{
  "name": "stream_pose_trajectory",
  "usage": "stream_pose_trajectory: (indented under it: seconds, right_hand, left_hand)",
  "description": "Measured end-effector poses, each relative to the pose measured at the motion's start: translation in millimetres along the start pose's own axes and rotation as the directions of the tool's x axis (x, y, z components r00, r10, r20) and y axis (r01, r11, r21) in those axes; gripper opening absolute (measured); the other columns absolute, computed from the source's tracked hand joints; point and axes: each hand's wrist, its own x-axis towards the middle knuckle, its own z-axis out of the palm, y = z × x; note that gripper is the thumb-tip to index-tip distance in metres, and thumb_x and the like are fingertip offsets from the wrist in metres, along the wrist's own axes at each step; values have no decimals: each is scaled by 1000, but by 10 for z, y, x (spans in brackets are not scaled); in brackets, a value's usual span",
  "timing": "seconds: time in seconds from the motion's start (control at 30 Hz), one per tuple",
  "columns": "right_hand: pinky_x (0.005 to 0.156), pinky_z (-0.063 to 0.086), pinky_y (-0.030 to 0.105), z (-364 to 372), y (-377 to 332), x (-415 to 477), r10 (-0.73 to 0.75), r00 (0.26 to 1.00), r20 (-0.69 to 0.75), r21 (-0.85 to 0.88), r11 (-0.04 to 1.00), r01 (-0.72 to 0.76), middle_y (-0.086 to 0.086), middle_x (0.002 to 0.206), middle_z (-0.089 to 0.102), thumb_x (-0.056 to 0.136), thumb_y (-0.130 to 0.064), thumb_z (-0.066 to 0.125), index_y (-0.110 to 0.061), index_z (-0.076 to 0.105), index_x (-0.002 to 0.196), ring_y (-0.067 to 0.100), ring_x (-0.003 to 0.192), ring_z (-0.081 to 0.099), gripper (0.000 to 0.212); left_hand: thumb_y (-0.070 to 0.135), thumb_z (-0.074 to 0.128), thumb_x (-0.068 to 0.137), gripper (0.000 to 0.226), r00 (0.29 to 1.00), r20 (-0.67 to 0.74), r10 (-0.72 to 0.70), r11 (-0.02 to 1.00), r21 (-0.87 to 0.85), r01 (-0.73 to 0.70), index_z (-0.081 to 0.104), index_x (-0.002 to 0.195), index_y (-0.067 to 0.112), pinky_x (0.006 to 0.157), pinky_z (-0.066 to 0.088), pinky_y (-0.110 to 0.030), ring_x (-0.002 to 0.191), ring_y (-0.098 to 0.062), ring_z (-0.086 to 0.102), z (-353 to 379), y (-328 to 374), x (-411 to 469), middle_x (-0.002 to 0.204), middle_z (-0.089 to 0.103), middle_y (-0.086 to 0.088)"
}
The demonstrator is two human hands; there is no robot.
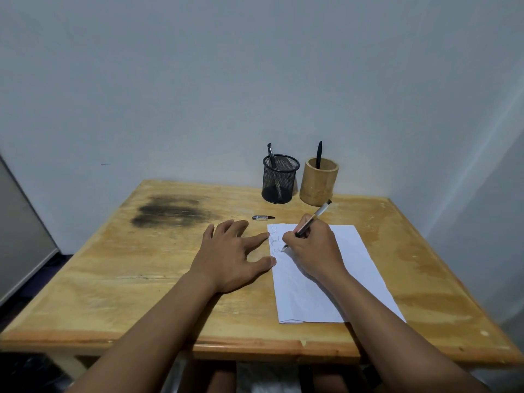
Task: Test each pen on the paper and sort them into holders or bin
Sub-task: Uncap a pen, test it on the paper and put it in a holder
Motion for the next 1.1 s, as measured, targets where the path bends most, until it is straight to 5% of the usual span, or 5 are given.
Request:
stream_pose_trajectory:
  seconds: [0.33,0.47,0.6,0.9,1.1]
  right_hand:
    - [74,54,38,-80,6,98,90,987,-137,327,944,-40,4,78,71,90,-22,72,-14,67,83,20,81,68,13]
    - [60,47,31,-175,-53,166,94,987,-127,446,895,-27,3,70,66,91,-17,72,-11,66,81,17,64,59,14]
    - [47,43,27,-188,-125,221,158,986,-56,557,824,-101,8,65,60,95,-9,62,-3,66,85,15,54,51,13]
    - [66,61,33,-205,-103,305,128,992,-3,595,797,-101,12,84,72,92,-13,72,-9,72,88,19,77,68,6]
    - [60,60,27,-269,-116,283,130,991,28,649,751,-117,14,87,74,90,-10,74,0,73,96,17,79,69,11]
  left_hand:
    - [85,28,77,69,1000,-1,3,999,-34,-3,36,141,60,116,19,-56,146,-25,24,-28,29,-22,157,37,1]
    - [67,39,85,54,982,-176,-74,971,-239,31,63,126,43,106,39,-49,129,-23,49,-83,11,80,136,60,6]
    - [52,41,90,50,964,-217,-152,957,-275,89,64,129,31,97,47,-43,118,-26,57,-121,-85,405,129,65,2]
    - [36,59,95,21,972,-203,-119,989,-109,98,73,110,38,82,50,-40,103,-24,62,-75,6,708,108,75,8]
    - [32,63,93,11,949,-276,-152,931,-362,44,71,99,35,78,53,-39,90,-18,65,-210,24,490,95,74,12]
